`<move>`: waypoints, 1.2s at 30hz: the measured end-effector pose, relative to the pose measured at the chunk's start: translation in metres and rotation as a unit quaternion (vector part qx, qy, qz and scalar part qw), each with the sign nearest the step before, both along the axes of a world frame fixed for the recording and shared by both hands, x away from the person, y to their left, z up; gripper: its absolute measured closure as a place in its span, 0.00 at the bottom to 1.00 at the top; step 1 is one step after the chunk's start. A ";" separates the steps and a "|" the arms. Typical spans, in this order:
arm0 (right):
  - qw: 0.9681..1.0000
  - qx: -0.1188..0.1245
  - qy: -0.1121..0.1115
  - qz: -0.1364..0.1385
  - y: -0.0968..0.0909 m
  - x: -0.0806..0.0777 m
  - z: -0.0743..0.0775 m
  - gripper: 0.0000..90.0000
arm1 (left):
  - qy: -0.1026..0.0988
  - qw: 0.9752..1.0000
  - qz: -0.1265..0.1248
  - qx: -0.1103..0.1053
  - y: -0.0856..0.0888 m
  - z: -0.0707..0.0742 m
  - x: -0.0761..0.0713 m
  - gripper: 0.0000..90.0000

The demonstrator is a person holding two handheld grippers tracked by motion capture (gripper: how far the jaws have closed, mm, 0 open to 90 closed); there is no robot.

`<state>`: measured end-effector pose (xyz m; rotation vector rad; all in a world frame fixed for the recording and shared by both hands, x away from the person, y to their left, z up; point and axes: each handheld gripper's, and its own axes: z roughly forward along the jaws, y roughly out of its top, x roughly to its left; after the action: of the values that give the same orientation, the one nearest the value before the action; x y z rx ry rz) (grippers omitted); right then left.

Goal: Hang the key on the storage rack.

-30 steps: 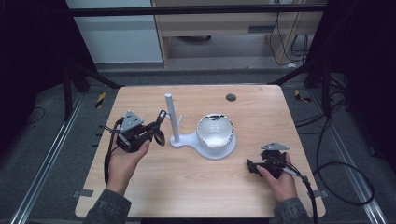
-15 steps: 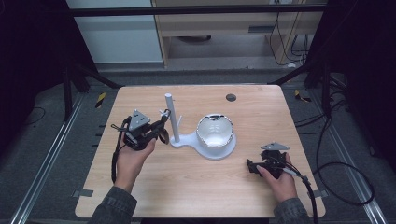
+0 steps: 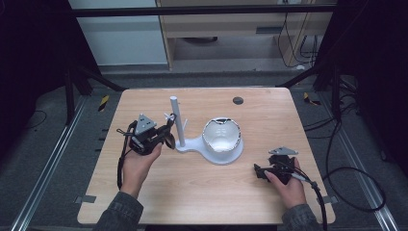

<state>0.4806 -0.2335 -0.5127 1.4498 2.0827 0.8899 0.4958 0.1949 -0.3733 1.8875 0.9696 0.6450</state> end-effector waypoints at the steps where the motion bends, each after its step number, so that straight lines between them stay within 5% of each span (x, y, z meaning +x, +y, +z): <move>1: 1.000 0.000 0.000 0.000 0.000 0.000 0.000 0.01 | 0.001 1.000 0.000 -0.001 0.000 0.000 0.000 0.89; 36: 1.000 0.000 0.000 0.000 0.000 0.000 0.000 0.01 | 0.006 1.000 0.002 -0.006 -0.007 -0.012 0.008 0.89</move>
<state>0.4806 -0.2334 -0.5127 1.4510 2.0820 0.8904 0.5040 0.1877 -0.3850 1.8816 0.9832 0.6304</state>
